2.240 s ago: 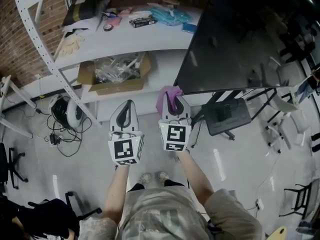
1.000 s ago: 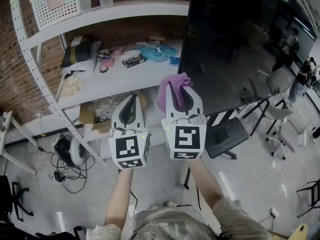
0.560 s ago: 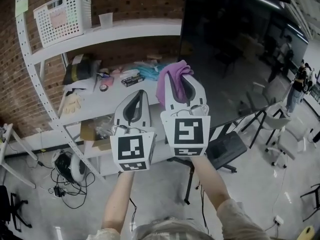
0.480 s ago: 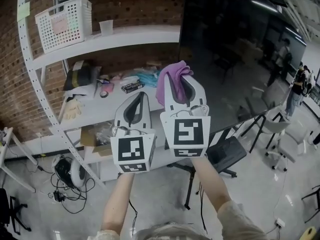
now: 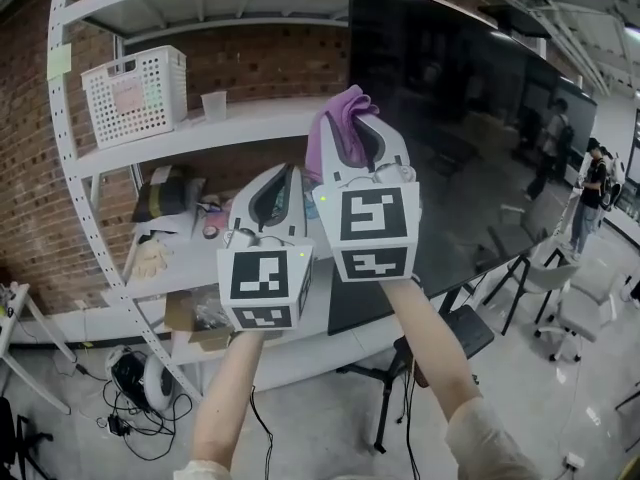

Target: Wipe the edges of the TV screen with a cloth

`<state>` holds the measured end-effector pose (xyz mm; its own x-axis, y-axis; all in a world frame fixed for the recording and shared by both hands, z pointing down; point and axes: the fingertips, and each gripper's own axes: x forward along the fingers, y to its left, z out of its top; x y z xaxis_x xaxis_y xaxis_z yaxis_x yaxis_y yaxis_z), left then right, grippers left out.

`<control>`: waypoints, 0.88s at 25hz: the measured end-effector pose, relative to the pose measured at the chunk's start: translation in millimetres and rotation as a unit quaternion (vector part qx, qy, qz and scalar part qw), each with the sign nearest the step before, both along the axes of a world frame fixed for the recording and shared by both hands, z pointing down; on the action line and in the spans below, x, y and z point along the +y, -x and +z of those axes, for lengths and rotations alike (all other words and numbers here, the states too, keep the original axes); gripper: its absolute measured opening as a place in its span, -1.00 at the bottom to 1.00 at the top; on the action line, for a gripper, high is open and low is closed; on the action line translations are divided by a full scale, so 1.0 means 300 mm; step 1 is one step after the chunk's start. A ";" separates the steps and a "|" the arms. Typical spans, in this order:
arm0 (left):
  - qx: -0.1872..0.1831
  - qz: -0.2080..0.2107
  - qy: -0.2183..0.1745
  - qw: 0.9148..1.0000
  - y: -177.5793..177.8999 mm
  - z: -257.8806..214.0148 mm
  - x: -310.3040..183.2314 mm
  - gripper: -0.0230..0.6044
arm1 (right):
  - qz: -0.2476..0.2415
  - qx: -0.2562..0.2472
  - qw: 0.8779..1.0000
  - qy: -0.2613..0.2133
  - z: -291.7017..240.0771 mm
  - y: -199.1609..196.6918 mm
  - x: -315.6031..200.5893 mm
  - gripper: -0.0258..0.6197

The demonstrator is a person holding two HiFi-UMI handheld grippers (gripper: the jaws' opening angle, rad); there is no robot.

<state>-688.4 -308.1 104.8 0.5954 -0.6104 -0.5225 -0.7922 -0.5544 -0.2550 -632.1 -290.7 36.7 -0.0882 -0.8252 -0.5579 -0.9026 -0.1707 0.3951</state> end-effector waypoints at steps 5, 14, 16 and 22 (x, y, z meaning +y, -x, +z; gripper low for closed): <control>0.000 0.001 -0.011 1.000 0.004 -0.080 -0.004 -0.88 | 0.000 0.014 1.000 -0.014 -0.106 0.006 0.002 -0.73; -0.002 0.000 -0.019 1.000 0.003 -0.210 -0.025 -0.88 | 0.002 0.013 0.999 -0.040 -0.320 0.006 0.009 -0.73; 0.006 0.000 -0.022 1.000 0.009 -0.246 -0.025 -0.88 | 0.001 0.017 0.999 -0.042 -0.361 0.003 0.017 -0.73; 0.023 0.002 -0.043 0.999 0.007 -0.368 0.000 -0.88 | -0.038 0.003 0.998 -0.042 -0.456 -0.007 0.044 -0.73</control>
